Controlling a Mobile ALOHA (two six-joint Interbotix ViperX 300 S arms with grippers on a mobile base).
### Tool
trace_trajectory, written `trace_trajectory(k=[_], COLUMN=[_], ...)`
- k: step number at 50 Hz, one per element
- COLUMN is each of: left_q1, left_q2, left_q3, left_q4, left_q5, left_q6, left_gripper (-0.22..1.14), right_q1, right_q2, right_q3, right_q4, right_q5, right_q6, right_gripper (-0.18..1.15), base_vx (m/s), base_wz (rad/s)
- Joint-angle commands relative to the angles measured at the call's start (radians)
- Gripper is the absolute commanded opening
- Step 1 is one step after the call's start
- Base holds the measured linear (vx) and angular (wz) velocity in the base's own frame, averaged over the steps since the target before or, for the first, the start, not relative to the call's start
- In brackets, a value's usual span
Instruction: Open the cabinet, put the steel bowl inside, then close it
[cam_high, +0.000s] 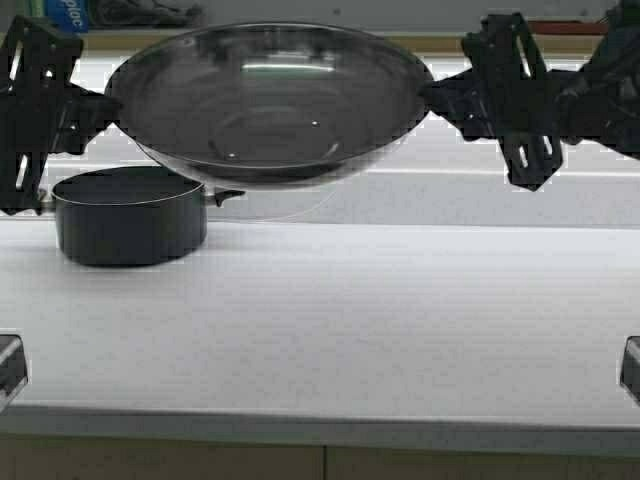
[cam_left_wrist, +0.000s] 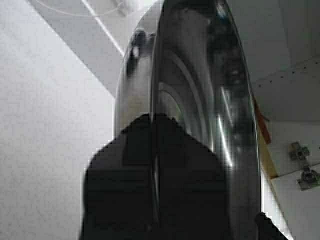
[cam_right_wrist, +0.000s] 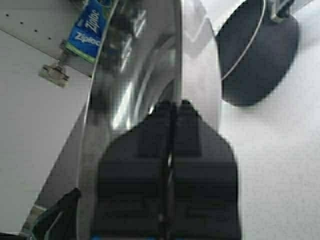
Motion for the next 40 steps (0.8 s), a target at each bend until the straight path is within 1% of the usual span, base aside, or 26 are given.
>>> trace_trajectory(k=[1,10,22,33,40], left_q1=[-0.014,-0.012,-0.012,-0.012,-0.012], left_q2=[-0.057,-0.153,-0.345,-0.495,-0.552], left_q3=[-0.021,-0.069,-0.160,-0.212,-0.261], left_q4=[0.025,0.026,0.038,0.034,0.031], left_q5=[0.023,0.124,0.383,0.638,0.775], left_q6=[-0.003,-0.003,0.005,0.009,0.009], left_gripper=[0.03,0.03,0.03,0.03,0.03], right_q1=[0.055,0.055,0.055,0.055,0.055], right_q2=[-0.060,-0.114,-0.199,-0.299,-0.344], right_q3=[-0.012,-0.041,-0.081,-0.135,-0.187], right_q4=[-0.011,-0.014,-0.015,-0.017,-0.015], right_q5=[0.026,0.074,0.138,0.275,0.379], right_q6=[0.017,0.023,0.054,0.067,0.110], right_gripper=[0.07,0.07,0.07,0.07,0.07], base_vx=[0.00,0.00,0.00,0.00,0.00], base_wz=[0.00,0.00,0.00,0.00,0.00])
